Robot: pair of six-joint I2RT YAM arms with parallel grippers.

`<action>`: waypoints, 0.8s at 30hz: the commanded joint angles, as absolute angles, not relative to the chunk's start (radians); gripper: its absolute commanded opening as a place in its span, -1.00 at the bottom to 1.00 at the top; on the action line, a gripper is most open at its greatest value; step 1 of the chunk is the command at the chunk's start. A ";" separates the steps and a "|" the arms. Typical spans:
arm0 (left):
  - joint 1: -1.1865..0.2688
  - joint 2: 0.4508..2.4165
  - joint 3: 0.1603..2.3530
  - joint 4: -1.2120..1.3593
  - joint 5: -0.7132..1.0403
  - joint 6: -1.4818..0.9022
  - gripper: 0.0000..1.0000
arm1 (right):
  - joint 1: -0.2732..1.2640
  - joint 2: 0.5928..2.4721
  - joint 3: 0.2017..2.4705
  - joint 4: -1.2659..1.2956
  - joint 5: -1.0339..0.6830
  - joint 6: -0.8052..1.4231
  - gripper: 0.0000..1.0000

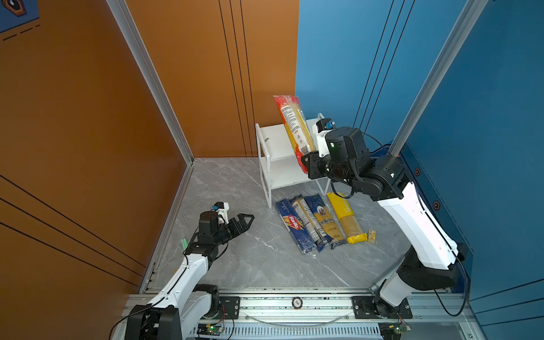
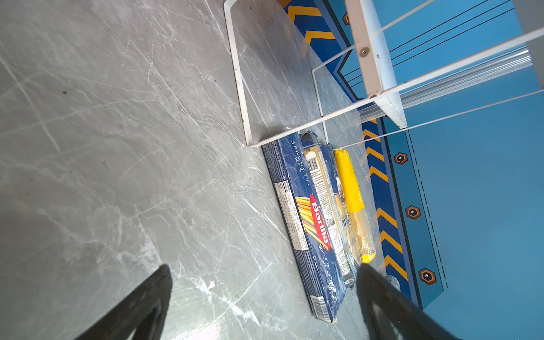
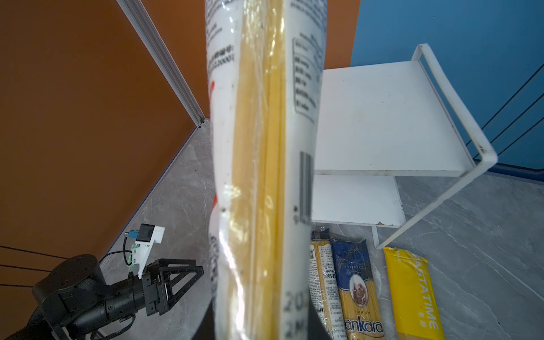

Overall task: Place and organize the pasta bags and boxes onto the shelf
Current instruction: 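Carry the upright bag with the right gripper over the shelf's top tier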

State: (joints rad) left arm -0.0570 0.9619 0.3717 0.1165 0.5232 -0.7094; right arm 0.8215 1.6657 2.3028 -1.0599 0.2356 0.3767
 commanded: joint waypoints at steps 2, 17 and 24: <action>-0.047 0.951 0.354 0.130 0.548 -0.719 0.96 | 0.806 1.654 2.365 -0.821 0.217 0.396 -1.00; -0.040 0.934 0.350 0.126 0.559 -0.724 0.96 | 0.781 1.726 2.367 -0.729 0.163 0.400 -1.00; -0.035 0.928 0.344 0.125 0.559 -0.724 0.96 | 0.753 1.755 2.367 -0.714 0.134 0.423 -1.00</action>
State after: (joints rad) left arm -0.0460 0.9466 0.3599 0.1165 0.5358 -0.7246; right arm 0.7681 1.7821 2.3051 -0.9119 0.1345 0.4080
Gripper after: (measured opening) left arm 0.978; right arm 0.214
